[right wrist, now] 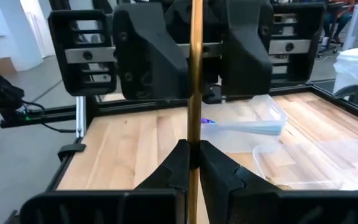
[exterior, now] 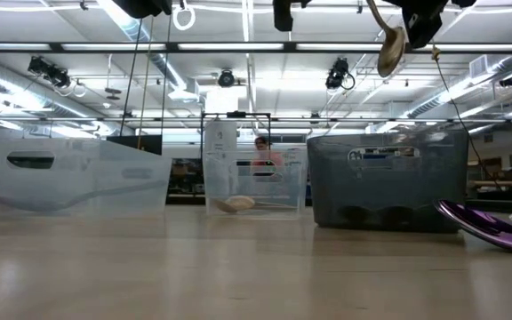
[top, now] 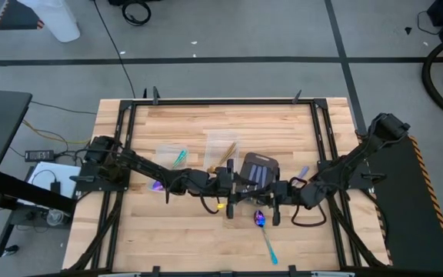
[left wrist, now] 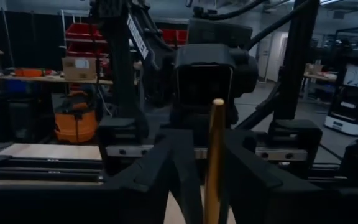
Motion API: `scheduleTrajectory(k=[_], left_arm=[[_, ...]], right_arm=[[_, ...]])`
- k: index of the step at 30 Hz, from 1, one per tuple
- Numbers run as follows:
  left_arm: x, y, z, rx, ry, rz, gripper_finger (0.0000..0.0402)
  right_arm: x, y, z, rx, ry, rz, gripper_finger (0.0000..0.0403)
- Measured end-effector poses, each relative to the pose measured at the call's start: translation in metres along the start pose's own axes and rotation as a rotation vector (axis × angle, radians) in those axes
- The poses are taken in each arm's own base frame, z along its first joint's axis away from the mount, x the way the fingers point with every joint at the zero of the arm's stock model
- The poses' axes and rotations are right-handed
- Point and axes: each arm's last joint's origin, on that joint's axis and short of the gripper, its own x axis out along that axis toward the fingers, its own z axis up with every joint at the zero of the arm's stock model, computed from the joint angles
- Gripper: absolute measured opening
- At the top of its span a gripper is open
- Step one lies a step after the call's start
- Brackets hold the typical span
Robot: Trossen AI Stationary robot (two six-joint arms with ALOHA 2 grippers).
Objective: Sort silverware by color (type)
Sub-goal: Put the gold spoon into the right transparent bin
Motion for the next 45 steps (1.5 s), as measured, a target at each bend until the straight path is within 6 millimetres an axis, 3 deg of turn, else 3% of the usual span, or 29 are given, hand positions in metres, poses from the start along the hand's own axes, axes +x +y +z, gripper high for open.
scheduleTrajectory(k=[10,21,29,35,45], left_arm=[[0.0,0.001,-0.004,-0.006,0.039,0.001,0.0024],[0.001,0.013,-0.007,-0.047,0.124,0.043,0.0019],[-0.002,0.042,-0.006,-0.052,0.261,0.14,0.0019],[-0.003,0.075,-0.003,-0.136,0.339,0.177,0.0019],[-0.006,0.128,-0.005,-0.308,0.429,0.156,0.0019]], right_arm=[[0.002,0.001,0.001,-0.007,-0.034,-0.038,0.0034],[0.002,-0.001,-0.002,0.013,-0.014,-0.057,0.0056],[-0.004,-0.007,-0.005,0.041,0.058,-0.116,0.0123],[-0.006,-0.012,-0.011,0.083,0.119,-0.143,0.0168],[-0.006,-0.011,-0.014,0.114,0.158,-0.104,0.0185]])
